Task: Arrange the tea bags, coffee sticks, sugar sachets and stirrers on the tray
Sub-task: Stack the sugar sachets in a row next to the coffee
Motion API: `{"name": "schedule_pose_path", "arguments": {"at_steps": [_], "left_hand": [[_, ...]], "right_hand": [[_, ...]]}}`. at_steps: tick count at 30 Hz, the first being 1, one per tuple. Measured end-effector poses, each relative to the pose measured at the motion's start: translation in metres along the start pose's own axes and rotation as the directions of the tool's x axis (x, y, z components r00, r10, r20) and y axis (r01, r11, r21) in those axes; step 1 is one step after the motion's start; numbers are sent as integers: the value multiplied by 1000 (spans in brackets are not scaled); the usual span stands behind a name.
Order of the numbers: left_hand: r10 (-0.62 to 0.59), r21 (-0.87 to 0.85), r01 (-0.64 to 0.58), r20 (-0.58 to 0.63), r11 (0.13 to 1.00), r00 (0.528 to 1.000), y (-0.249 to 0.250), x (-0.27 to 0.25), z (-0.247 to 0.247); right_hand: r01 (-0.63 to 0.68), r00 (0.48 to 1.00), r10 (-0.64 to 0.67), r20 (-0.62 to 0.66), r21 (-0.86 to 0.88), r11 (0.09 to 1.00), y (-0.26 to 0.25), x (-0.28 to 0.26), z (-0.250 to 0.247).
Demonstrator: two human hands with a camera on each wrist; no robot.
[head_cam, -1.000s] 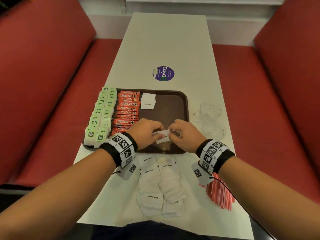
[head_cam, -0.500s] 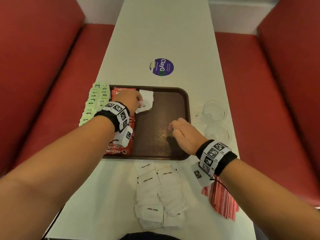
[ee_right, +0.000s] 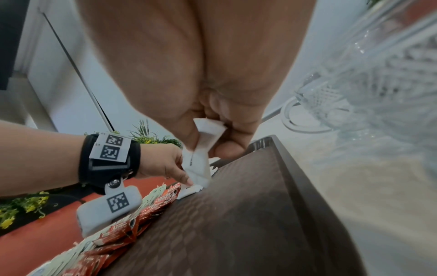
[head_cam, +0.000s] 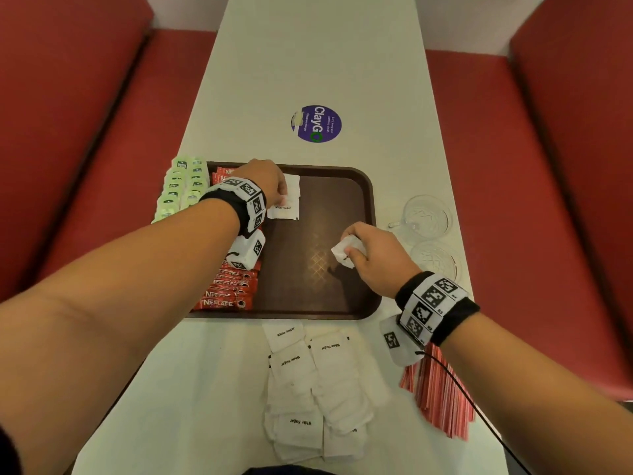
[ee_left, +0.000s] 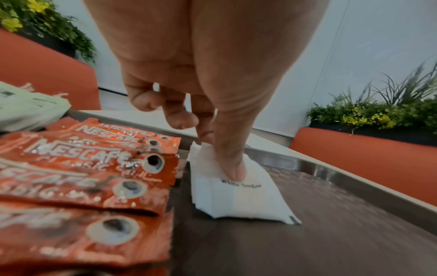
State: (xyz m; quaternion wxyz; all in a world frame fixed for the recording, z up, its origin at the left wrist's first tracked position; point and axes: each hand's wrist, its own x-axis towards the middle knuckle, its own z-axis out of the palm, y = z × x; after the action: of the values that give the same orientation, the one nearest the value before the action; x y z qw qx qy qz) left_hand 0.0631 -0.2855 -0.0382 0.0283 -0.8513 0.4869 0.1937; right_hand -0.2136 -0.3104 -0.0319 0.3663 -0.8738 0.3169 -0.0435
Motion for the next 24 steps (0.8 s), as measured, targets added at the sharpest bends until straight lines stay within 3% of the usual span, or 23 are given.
{"name": "schedule_pose_path", "arguments": {"at_steps": [5, 8, 11, 14, 21, 24], "left_hand": [[24, 32, -21, -90, 999, 996, 9, -11, -7], [217, -95, -235, -168, 967, 962, 23, -34, -10], [425, -194, -432, -78, 881, 902, 35, -65, -9], [533, -259, -512, 14, 819, 846, 41, -83, -1], [440, -271, -438, -57, 857, 896, 36, -89, 12], [380, -320, -409, -151, 854, 912, 25, -86, 1]], "right_hand": [[-67, 995, 75, -70, 116, 991, -1, 2, 0], [-68, 997, 74, -23, 210, 975, -5, 1, 0], [-38, 999, 41, -17, 152, 988, -4, 1, 2], [-16, 1000, 19, -18, 153, 988, -5, 4, 4], [9, 1000, -10, 11, 103, 995, -11, 3, 7], [-6, 1000, 2, 18, 179, 984, -10, 0, 10]]}}
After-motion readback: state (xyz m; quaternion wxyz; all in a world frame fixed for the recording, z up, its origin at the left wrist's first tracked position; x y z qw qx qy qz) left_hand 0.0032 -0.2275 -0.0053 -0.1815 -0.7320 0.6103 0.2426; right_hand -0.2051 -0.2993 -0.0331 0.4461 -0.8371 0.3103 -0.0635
